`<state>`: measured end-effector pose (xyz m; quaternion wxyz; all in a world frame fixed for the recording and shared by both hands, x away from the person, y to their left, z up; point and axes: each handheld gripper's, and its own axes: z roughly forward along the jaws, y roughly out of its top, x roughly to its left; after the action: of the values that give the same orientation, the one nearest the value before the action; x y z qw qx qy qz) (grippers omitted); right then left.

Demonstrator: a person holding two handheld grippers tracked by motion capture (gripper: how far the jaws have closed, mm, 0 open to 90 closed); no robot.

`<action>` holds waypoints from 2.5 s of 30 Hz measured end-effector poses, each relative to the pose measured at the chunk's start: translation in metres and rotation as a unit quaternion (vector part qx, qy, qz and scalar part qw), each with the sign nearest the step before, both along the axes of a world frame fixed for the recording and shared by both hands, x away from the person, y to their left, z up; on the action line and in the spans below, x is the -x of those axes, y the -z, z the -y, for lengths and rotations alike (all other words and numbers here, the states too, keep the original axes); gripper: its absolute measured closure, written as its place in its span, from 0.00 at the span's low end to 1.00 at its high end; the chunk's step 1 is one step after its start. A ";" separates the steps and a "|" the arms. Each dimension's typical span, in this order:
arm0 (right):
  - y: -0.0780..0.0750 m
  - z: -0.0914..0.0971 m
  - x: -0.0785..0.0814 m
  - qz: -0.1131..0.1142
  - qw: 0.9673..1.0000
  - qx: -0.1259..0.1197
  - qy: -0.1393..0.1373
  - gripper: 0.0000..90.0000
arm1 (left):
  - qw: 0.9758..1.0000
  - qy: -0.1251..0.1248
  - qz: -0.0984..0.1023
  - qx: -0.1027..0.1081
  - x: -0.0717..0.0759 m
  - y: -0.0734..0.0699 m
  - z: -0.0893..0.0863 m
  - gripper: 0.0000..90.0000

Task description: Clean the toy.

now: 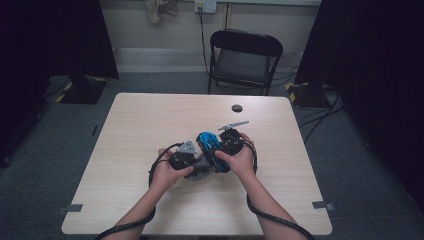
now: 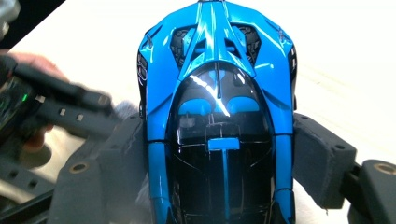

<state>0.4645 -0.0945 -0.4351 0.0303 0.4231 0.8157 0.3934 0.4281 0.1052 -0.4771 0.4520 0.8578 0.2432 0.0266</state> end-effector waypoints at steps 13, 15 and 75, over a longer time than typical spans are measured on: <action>-0.007 0.015 0.003 0.008 1.000 -0.025 0.000 0.30 | 1.000 0.001 -0.007 -0.025 0.000 -0.003 -0.012 0.73; -0.007 0.016 0.005 0.009 1.000 -0.023 -0.001 0.30 | 0.998 -0.059 0.000 -0.029 -0.012 -0.007 -0.028 0.73; -0.005 0.017 0.011 0.001 1.000 -0.020 -0.006 0.30 | 0.995 -0.084 0.046 -0.014 -0.030 -0.033 -0.020 0.72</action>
<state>0.4537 -0.1114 -0.4302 0.0203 0.4179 0.8101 0.4106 0.4577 0.1251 -0.4437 0.4470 0.8383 0.2933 0.1072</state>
